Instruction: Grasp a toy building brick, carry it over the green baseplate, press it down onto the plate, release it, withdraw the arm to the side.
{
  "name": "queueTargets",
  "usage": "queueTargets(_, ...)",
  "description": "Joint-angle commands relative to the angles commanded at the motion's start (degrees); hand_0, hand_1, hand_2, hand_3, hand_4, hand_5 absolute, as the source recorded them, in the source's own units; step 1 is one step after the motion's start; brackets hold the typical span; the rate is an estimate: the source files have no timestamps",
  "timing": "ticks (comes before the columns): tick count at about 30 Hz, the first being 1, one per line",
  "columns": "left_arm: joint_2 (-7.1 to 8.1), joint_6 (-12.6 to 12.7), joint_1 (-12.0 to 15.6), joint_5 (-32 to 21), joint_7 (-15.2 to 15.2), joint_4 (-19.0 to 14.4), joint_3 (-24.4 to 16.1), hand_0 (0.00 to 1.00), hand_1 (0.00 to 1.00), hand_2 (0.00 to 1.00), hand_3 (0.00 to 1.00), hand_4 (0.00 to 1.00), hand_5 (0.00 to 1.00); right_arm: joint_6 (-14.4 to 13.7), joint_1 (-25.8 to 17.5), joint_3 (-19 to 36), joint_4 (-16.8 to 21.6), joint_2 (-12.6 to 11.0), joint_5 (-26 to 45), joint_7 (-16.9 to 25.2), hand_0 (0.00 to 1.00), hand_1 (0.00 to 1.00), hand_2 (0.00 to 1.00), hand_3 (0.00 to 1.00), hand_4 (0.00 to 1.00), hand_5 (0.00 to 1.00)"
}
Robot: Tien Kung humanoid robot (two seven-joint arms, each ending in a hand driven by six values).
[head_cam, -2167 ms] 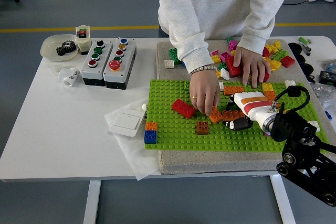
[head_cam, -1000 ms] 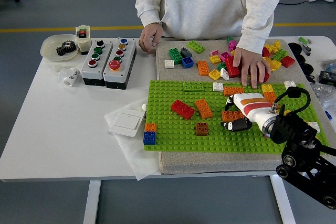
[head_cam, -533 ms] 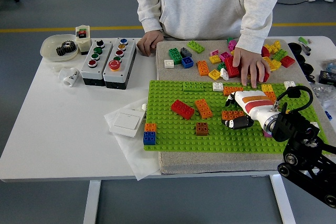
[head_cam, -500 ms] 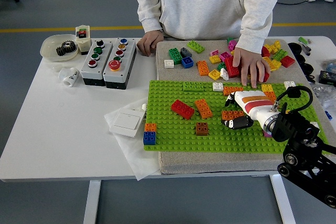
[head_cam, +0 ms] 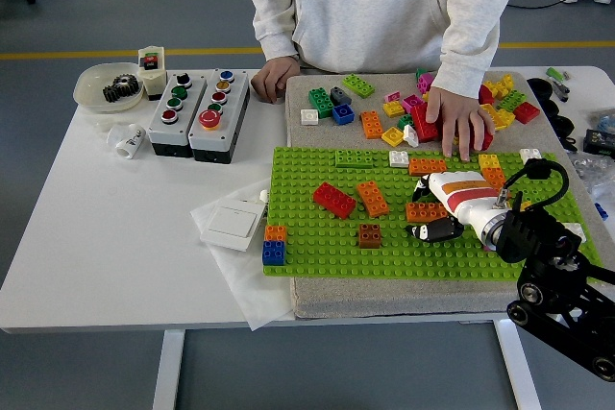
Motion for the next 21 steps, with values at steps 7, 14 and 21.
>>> queueTargets(7,0.02,0.1,0.0,-0.2,0.0,0.0,0.2,0.789,0.774,0.784,0.588,0.622,0.617,0.2,0.1,-0.3,-0.3,0.1,0.0,0.0,0.512,0.573,0.687,0.643,0.867,0.433)
queueTargets(14,0.06,0.1,-0.1,-0.5,0.0,0.0,0.5,0.788,0.773,0.785,0.588,0.622,0.617,0.3,0.2,-0.6,-0.5,0.1,-0.3,-0.1,0.501,0.559,0.651,0.609,0.847,0.433)
queueTargets(21,0.08,0.1,-0.2,-0.7,0.0,-0.1,0.7,0.788,0.773,0.784,0.588,0.622,0.617,0.2,0.4,-0.7,-0.6,0.1,-0.9,-0.2,0.498,0.532,0.61,0.556,0.808,0.428)
